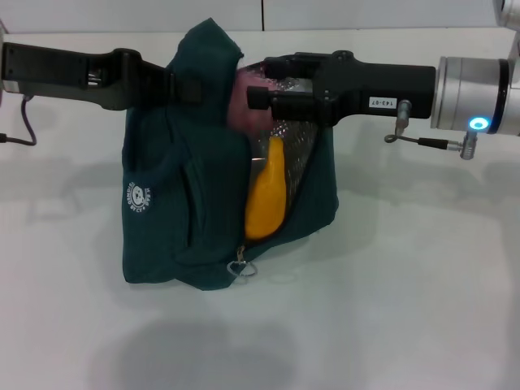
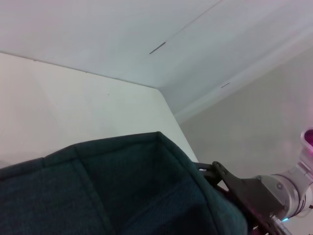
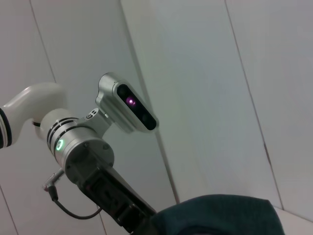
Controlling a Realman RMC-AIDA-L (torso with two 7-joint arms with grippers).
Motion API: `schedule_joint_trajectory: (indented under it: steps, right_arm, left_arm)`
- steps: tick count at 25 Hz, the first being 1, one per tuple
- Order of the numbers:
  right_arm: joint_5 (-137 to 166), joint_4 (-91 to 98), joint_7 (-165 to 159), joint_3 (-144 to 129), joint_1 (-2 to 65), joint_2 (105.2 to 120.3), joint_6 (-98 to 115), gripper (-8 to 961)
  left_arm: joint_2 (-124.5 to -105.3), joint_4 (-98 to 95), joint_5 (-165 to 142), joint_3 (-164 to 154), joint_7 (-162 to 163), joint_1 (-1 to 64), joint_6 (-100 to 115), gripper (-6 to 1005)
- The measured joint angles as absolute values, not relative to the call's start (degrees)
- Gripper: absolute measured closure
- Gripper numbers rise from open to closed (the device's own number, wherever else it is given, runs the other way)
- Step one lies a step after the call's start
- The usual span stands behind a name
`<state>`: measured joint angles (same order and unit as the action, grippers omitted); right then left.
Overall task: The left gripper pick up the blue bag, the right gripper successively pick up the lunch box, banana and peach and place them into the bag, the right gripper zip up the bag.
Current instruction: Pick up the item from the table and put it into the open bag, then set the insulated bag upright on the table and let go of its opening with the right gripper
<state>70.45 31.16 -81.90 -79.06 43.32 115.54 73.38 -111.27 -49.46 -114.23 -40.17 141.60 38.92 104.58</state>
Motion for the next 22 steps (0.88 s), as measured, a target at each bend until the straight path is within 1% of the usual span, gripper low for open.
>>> schedule_joint_trajectory:
  steps: [2,5,8,10,15,17,19,22]
  right_arm:
    - [70.4,31.2,-81.9,-79.0,43.3,115.55,73.3,514]
    - [69.4,31.4,-82.6,-78.7,42.7,115.50,73.6,298]
    - [68.2,33.2,-86.9,-76.2,40.0,115.28,74.2,167]
    - [68.2,35.4,-92.8,-73.5,36.7,115.09,74.5,80]
    - [68.2,36.9,-106.7,-70.1,29.8,114.13,75.5,77]
    - [68.2,35.4,-110.0,-70.0,28.7,113.93,75.8,78]
    - [68.3,32.2,-112.1,-70.0,28.7,114.07,75.8,79]
    - [68.2,25.1,-113.4,-70.0,31.4,114.74,75.6,90]
  left_arm:
    - [-111.26,-49.4,-114.2,-40.2,141.6,38.9,104.6,924]
    - [-111.17,-49.4,-114.2,-40.2,141.6,38.8,104.6,924]
    - [-111.02,-49.4,-114.2,-40.1,141.6,38.6,104.6,923]
    - [-110.97,-49.4,-114.2,-40.1,141.6,38.6,104.5,923]
    - [-110.93,-49.4,-114.2,-40.1,141.6,38.5,104.6,922]
    - [-110.94,-49.4,-114.2,-40.1,141.6,38.6,104.6,922]
    - [-110.99,-49.4,-114.2,-40.2,141.6,38.6,104.6,922]
    - [-111.12,-49.4,-114.2,-40.3,141.6,38.7,104.7,921]
